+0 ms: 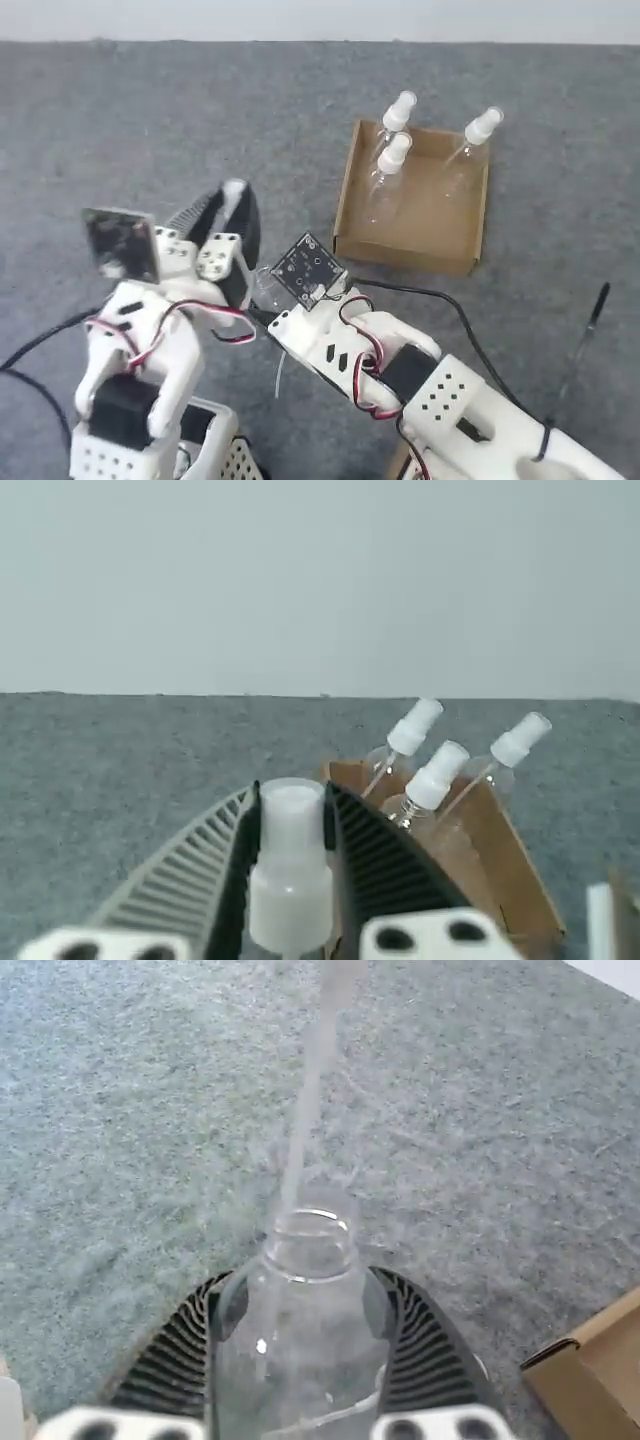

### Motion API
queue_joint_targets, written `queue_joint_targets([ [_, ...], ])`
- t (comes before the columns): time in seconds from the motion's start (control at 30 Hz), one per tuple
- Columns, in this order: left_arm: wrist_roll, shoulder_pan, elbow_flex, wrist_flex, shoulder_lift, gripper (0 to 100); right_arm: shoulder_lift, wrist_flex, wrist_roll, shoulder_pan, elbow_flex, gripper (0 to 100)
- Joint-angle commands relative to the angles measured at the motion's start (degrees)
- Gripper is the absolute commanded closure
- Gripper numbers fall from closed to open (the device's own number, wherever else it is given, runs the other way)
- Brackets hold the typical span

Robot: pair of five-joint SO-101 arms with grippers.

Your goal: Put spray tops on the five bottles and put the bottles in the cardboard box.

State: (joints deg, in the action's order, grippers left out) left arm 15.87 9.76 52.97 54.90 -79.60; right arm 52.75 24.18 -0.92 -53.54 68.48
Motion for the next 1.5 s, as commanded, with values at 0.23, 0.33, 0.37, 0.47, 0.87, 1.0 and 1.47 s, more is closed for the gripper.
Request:
queue_joint_targets([
  [0.23,-0.88,2.55,0.92,-2.11,-1.41,98,2.15,-1.54,-0.35,0.13,1.14,99.2],
  [0.33,-0.88,2.55,0.92,-2.02,-1.41,98,2.15,-1.54,-0.35,0.13,1.14,99.2],
  [0.37,-0.88,2.46,0.92,-2.02,-1.41,98,2.15,-1.54,-0.35,0.13,1.14,99.2],
  [0.47,-0.97,2.46,1.01,-1.58,-1.49,98,2.15,-1.45,-0.35,0.13,1.14,99.2],
  [0.87,-0.97,2.46,1.01,-0.97,-1.49,98,2.24,-1.54,-0.26,0.13,1.05,99.2],
  [1.0,-0.97,2.46,0.92,-0.97,-1.49,98,2.95,-5.58,-0.35,0.22,1.23,99.2],
  [1.47,-1.05,2.46,0.84,-0.88,-1.49,88,8.75,-8.75,-0.62,2.59,4.04,99.2],
])
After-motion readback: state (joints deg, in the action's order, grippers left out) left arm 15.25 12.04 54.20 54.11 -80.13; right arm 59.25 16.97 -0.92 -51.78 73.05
